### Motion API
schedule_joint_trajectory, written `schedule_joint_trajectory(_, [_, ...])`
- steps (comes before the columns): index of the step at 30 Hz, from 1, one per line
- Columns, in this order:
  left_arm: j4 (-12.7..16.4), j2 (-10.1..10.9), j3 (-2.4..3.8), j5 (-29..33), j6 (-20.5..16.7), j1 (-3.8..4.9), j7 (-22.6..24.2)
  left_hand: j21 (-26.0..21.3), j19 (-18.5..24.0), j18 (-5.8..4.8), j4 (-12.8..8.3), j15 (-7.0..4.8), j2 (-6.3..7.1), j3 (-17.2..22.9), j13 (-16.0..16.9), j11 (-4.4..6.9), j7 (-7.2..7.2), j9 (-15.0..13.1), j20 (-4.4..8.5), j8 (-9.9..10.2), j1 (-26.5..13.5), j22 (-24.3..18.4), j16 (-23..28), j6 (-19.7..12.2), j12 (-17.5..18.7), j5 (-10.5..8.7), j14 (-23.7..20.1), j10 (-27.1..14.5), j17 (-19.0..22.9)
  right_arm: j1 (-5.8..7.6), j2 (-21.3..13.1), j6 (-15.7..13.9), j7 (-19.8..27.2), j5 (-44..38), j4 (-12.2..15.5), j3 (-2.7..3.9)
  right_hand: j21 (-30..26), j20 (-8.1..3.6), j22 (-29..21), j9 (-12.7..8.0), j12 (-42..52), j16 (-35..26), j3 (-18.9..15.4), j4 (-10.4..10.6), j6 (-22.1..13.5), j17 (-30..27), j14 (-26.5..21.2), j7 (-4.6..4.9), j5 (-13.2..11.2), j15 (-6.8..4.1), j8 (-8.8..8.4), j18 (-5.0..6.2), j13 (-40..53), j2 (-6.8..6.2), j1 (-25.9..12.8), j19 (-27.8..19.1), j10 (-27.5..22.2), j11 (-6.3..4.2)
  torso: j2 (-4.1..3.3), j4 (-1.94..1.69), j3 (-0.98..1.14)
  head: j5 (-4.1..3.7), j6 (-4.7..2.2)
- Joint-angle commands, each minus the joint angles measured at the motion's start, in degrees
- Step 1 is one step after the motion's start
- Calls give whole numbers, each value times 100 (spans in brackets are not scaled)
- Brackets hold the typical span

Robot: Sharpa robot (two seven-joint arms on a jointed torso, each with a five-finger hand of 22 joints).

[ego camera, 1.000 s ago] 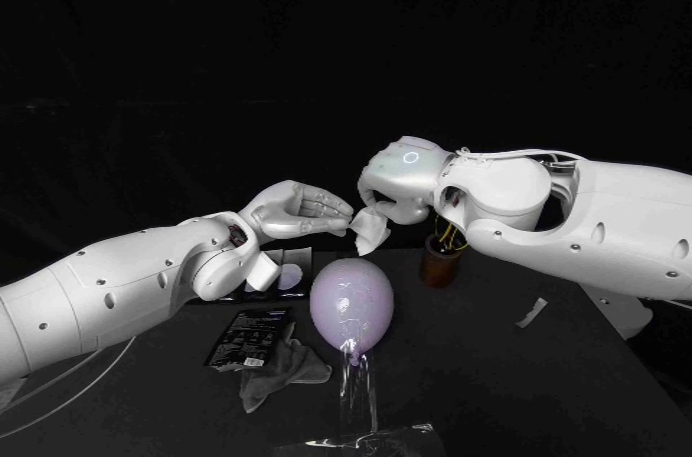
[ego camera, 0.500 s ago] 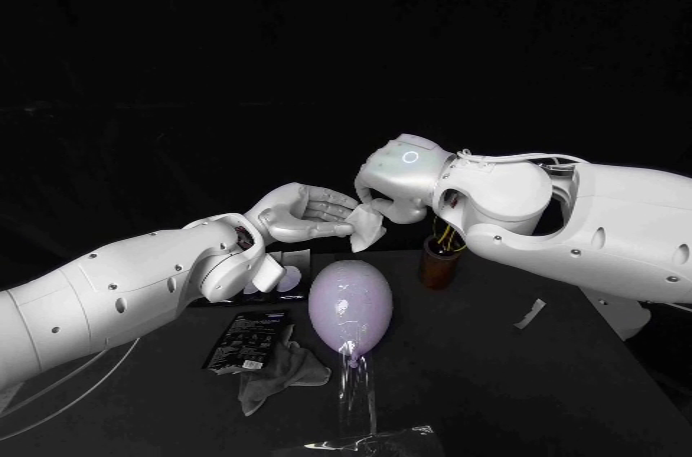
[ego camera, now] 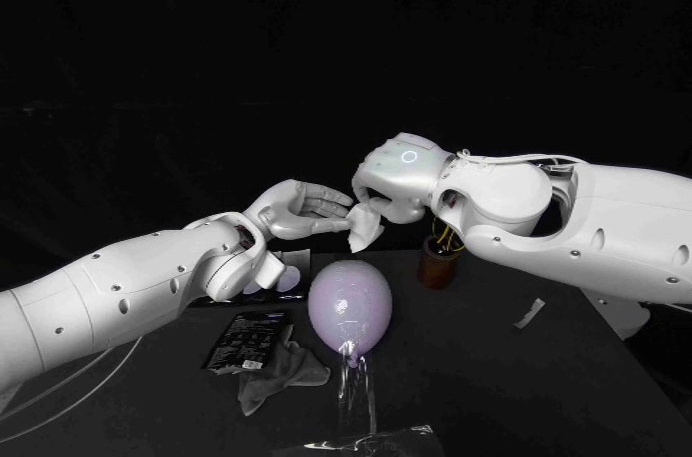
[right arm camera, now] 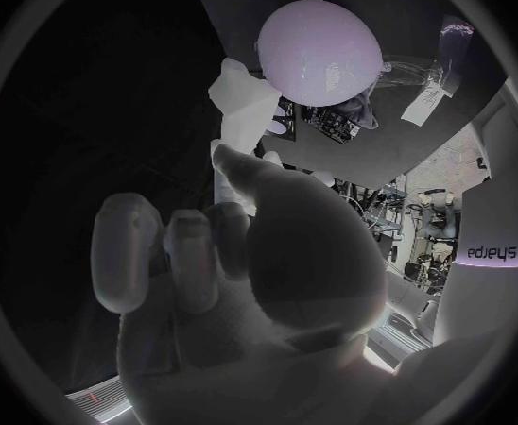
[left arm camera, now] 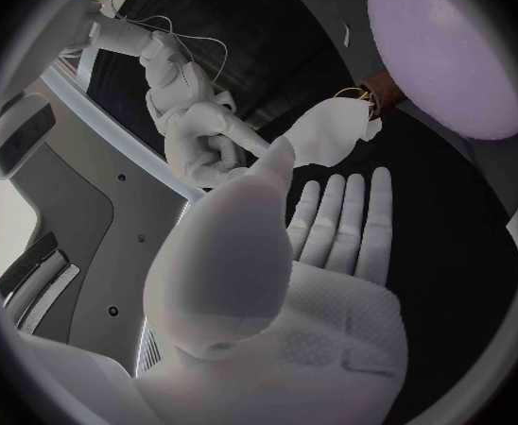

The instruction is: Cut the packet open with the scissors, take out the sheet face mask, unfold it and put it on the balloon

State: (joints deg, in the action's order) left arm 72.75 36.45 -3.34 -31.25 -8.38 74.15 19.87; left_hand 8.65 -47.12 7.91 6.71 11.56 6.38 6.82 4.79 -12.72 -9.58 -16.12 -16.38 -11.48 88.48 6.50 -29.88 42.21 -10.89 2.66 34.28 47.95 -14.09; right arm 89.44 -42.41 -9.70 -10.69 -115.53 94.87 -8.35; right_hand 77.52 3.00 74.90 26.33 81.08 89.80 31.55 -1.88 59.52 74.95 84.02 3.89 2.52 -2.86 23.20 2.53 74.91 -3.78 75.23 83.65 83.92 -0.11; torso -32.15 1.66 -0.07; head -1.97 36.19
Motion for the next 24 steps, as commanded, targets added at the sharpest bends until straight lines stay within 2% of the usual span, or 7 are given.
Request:
schedule_joint_trajectory(1, [3, -31, 6, -113, -159, 3, -24, -57, 14, 0, -47, 11, -48, 25, 30, 12, 47, -60, -4, -187, 108, -24, -218, 348, -179, 12, -221, -99, -82, 2, 4, -94, -51, -112, 10, 2, 16, -18, 1181, 57, 28, 20, -7, 29, 33, 1505, 598, -9, 26, -51, 31, -5, 873, -11, -55, 134, 159, -11, 0, 1, -2, -1, 6])
schedule_joint_trajectory(6, [22, -52, 6, -221, -88, 3, -29, -96, 54, -27, -20, 17, -81, 51, 41, 22, 123, -74, -6, -348, 118, -45, -419, 720, -334, 14, -417, -146, -144, -2, 12, -122, -52, -111, 1, 2, 16, -18, 1181, 57, 28, 20, -7, 29, 33, 1505, 598, -9, 26, -51, 31, -5, 873, -11, -55, 134, 159, -11, -2, -1, -1, 1, 16])
schedule_joint_trajectory(14, [-9, -79, 6, -321, -18, 3, -60, -114, 63, -36, 63, 21, -85, 30, 48, 5, 136, -33, -2, -383, 62, -56, -606, 919, -476, 12, -534, -145, -190, -7, 16, -165, -49, -110, 0, 2, 16, -18, 1181, 57, 28, 20, -7, 29, 33, 1505, 598, -9, 26, -51, 31, -5, 873, -11, -55, 134, 159, -11, 4, 4, 2, -1, 22])
schedule_joint_trajectory(18, [-23, -91, 6, -342, 52, 3, -90, -118, 60, -36, 85, 34, -177, 97, 48, -34, 133, -12, -1, -410, 117, -59, -712, 1059, -546, 13, -557, -139, -212, -9, 15, -179, -53, -110, -10, 2, 18, -21, 1182, 60, 30, 20, -2, 37, 36, 1505, 598, -14, 26, -56, 39, -5, 875, -16, -59, 135, 162, -15, 0, 3, 1, -4, 21])
schedule_joint_trajectory(24, [-31, -107, 6, -375, 164, 3, -125, -121, 59, -33, 51, 32, -265, 209, 47, -20, 116, 7, 2, -424, 234, -61, -785, 1162, -597, 13, -579, -131, -223, -10, 15, -209, -68, -110, -30, 2, 18, -21, 1182, 60, 30, 20, -2, 37, 36, 1505, 598, -14, 26, -56, 39, -5, 875, -16, -59, 135, 162, -15, -2, -1, 0, -20, 32])
